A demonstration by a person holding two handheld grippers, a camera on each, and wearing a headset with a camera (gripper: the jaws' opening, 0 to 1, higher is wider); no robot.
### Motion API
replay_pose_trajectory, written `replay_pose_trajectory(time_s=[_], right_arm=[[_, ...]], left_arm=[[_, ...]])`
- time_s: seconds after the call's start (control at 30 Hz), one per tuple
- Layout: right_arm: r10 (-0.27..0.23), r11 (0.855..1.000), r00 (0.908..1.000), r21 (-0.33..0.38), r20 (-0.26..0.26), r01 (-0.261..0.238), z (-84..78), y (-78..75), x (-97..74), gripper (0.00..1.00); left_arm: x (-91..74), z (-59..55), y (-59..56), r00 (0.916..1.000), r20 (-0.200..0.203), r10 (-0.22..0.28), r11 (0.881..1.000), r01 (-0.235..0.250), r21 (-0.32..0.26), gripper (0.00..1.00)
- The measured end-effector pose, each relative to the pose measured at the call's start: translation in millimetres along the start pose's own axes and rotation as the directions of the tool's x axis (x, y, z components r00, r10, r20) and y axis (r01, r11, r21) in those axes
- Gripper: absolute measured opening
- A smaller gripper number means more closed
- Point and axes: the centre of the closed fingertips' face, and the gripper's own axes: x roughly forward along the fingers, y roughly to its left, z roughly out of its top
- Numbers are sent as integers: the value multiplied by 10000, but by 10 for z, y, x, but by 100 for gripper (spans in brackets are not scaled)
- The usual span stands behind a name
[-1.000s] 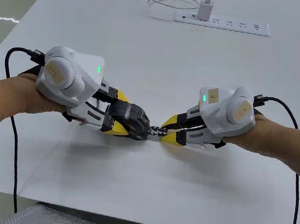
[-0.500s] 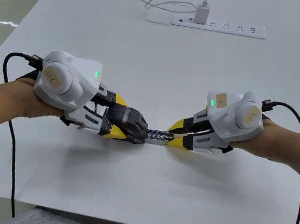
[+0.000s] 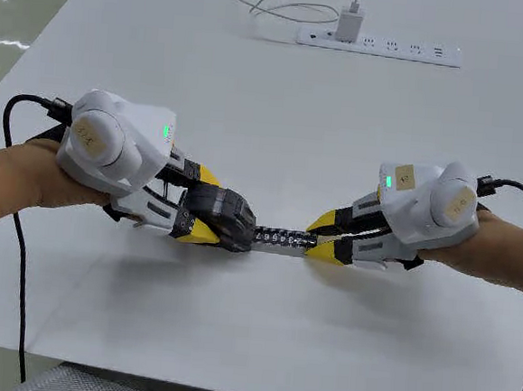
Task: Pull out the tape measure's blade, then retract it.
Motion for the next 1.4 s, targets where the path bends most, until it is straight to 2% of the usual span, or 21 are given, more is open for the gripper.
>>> replay_pose_trajectory(time_s=[1.07, 1.4], right_arm=[[-217, 9985, 9997, 492, -133, 223, -306, 0, -345, 8], [-237, 9981, 9996, 564, -171, 246, -356, 9, -409, 8]], left_arm=[[20, 4, 15, 10000, 3, -28, 10000, 28, 19, 27], [15, 5, 6, 10000, 8, -24, 10000, 24, 40, 27]])
